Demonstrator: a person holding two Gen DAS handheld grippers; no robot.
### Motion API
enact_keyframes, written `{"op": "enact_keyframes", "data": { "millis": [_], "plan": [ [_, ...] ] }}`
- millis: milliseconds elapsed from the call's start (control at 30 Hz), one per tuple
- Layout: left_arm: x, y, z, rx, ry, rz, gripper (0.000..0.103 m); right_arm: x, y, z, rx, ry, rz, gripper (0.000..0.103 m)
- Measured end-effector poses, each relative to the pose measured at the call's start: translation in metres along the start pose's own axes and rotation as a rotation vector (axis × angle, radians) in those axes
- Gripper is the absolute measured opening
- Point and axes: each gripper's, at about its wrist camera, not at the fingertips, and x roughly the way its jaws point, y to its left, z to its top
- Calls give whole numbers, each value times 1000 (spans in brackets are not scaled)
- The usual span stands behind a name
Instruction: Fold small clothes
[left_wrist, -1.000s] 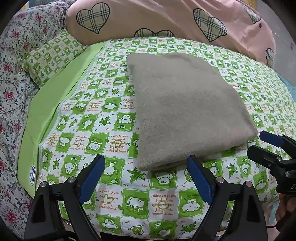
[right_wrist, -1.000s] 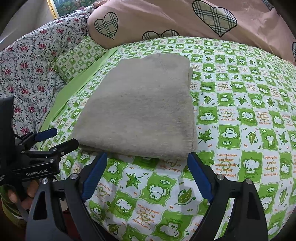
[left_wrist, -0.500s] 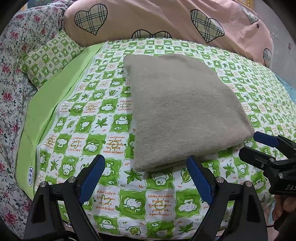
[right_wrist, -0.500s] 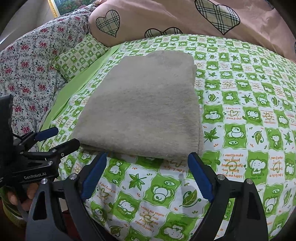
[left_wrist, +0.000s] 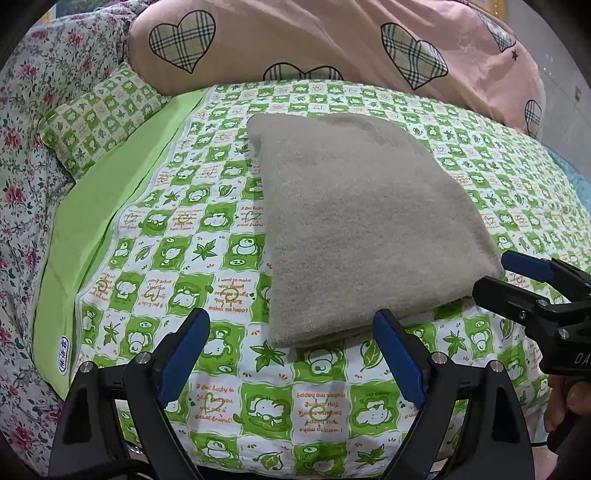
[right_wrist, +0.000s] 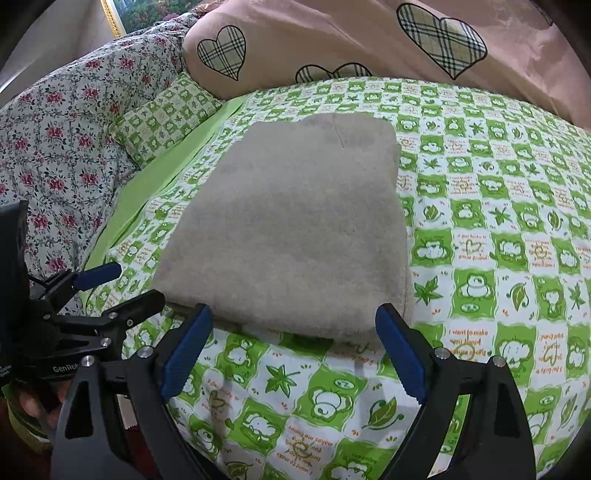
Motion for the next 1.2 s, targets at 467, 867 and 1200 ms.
{"op": "enact_keyframes", "data": {
  "millis": [467, 867, 1200],
  "plan": [
    [-1, 1, 9, -12, -15, 3, 91, 4, 1, 10, -3, -4, 4, 92],
    [0, 2, 13, -28, -12, -2, 91, 9, -2, 17, -14, 4, -7, 92],
    [-1, 0, 14, -27, -14, -5, 91, 8, -7, 19, -9, 3, -7, 93]
  ]
}}
